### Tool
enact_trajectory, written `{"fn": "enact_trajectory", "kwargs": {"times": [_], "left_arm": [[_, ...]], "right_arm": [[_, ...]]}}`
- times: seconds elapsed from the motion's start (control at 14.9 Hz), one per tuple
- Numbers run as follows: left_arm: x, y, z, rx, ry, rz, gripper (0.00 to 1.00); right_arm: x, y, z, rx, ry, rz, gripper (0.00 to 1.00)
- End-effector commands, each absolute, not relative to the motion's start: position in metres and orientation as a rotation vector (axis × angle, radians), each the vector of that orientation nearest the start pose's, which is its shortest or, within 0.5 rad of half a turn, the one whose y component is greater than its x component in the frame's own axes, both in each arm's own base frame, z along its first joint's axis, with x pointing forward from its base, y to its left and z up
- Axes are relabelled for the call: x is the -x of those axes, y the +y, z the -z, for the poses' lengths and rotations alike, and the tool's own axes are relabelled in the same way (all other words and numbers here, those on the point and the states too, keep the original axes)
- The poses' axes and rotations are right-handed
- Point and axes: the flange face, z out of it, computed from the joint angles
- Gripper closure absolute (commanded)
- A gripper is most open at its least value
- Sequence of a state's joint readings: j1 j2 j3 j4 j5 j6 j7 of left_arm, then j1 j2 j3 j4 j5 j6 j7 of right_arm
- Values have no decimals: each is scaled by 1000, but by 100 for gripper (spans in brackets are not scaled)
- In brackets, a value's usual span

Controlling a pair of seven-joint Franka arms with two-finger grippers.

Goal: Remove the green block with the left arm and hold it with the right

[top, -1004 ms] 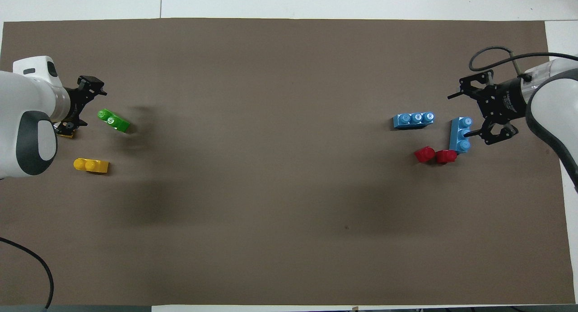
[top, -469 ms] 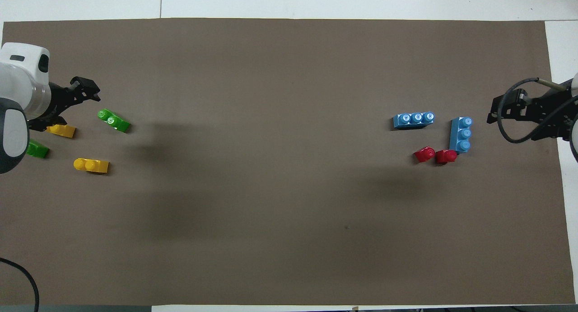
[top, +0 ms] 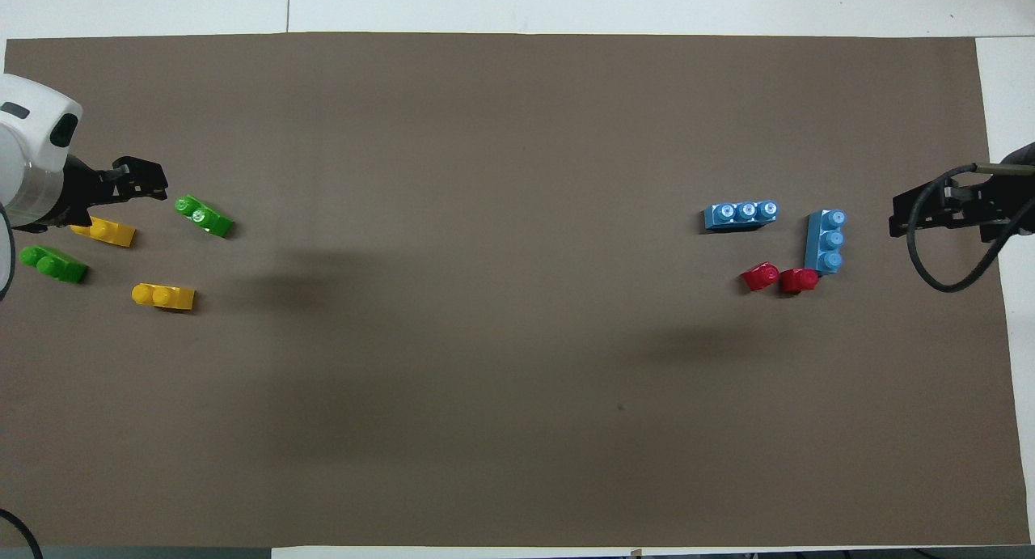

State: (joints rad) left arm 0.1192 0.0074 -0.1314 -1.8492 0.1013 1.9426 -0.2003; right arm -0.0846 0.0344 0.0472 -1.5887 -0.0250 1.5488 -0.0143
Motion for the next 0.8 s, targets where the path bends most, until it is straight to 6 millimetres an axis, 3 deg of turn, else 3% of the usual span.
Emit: {"fn": "enact_trajectory", "kwargs": {"times": [0.0,0.47,0.74], "left_arm": [[-549,-10,-549,3034,-133,115,0],[-529,-11,-584,3121,-131,56,0],[-529,-17,-592,3119,53,57,0]], "right_arm": [[-561,-28,-598,3169,0,-131,0],[-561,-33,-597,3168,24,-133,0],[-561,-32,-598,3170,36,-131,0]]}}
